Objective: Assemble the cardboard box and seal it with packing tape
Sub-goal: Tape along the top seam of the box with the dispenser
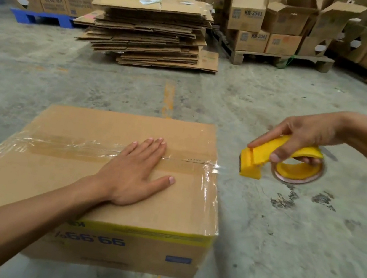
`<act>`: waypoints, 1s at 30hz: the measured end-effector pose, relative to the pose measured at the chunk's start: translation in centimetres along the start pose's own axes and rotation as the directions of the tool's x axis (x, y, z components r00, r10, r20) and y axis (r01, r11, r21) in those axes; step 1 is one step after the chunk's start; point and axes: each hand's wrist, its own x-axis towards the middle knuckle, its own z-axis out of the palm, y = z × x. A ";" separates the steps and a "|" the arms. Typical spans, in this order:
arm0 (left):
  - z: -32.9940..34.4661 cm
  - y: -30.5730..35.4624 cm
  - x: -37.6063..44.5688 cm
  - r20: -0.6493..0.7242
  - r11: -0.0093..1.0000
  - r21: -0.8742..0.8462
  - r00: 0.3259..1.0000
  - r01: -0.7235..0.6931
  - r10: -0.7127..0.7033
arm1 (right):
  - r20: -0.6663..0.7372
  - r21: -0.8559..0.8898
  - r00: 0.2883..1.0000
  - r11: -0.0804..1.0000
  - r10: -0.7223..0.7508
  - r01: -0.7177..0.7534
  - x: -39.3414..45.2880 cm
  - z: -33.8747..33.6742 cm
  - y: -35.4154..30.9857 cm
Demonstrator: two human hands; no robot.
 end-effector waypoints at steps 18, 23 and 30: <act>0.7 6.1 4.5 0.102 0.980 -0.071 0.976 -0.185 0.191 | 0.143 -0.188 0.984 0.979 0.105 -0.077 9.5 1.1 0.5; 2.1 9.9 8.7 0.054 0.955 -0.089 0.956 -0.283 0.288 | 0.115 -0.107 0.971 0.974 0.210 -0.198 9.4 0.9 3.3; 3.7 13.1 12.3 -0.013 0.950 -0.145 0.961 -0.276 0.277 | 0.209 -0.340 0.853 0.853 0.478 -0.395 8.7 3.3 12.2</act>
